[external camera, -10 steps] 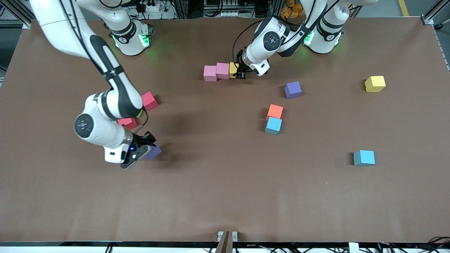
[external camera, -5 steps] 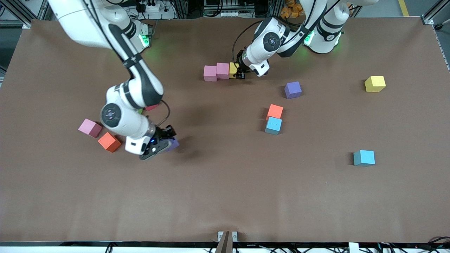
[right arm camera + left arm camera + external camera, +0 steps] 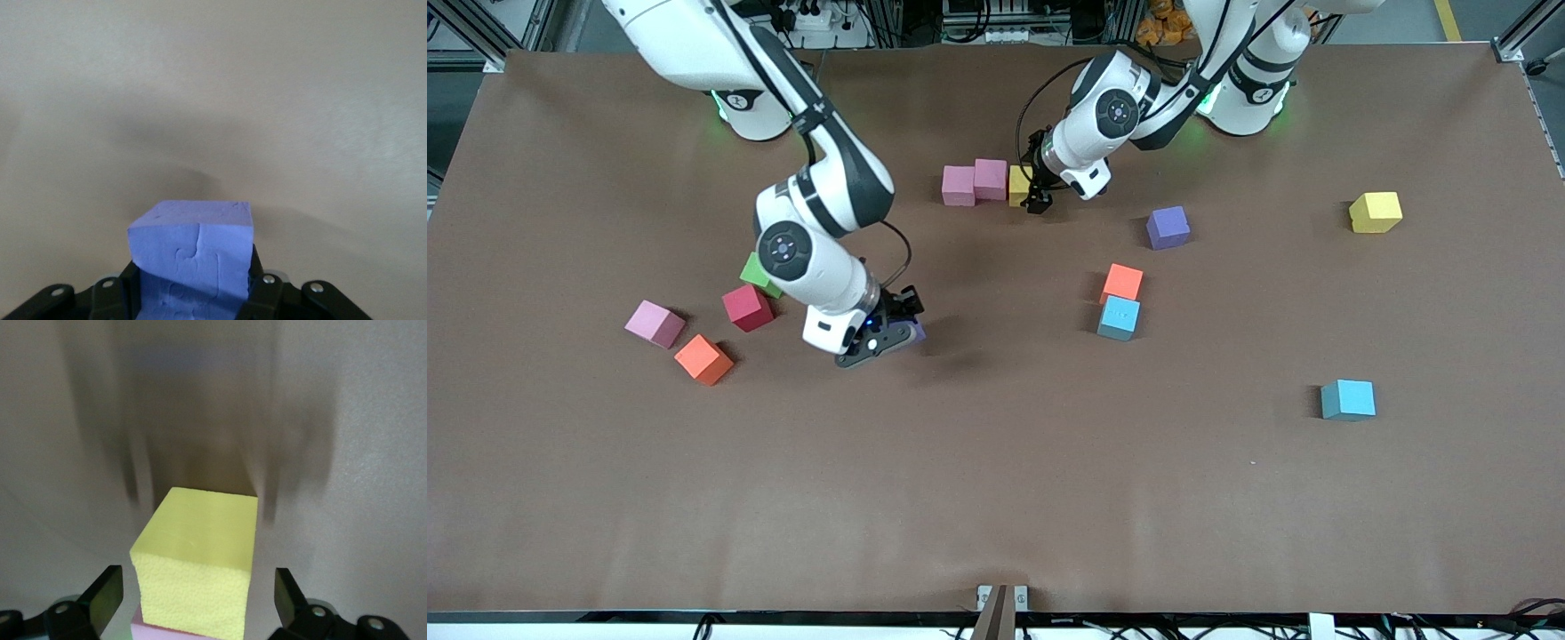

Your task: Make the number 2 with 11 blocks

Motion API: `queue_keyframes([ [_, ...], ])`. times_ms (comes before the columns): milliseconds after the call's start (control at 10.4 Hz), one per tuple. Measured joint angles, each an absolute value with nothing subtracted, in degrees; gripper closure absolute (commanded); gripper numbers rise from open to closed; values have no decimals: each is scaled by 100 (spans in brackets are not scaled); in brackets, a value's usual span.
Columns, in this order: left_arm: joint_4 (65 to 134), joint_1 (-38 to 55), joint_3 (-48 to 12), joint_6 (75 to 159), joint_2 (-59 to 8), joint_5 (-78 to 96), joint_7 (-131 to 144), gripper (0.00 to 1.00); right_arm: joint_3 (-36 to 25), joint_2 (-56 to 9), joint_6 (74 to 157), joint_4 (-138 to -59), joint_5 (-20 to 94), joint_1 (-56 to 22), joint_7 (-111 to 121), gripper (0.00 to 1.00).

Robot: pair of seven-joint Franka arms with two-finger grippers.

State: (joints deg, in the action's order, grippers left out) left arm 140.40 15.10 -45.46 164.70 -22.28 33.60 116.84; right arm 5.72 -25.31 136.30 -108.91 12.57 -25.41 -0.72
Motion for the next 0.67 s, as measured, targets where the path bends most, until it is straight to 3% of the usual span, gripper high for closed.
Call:
queue_keyframes([
  [672, 13973, 1513, -4570, 16408, -2037, 3358, 11616, 0, 481, -2307, 14166, -11625, 1257, -3989, -2473, 80],
])
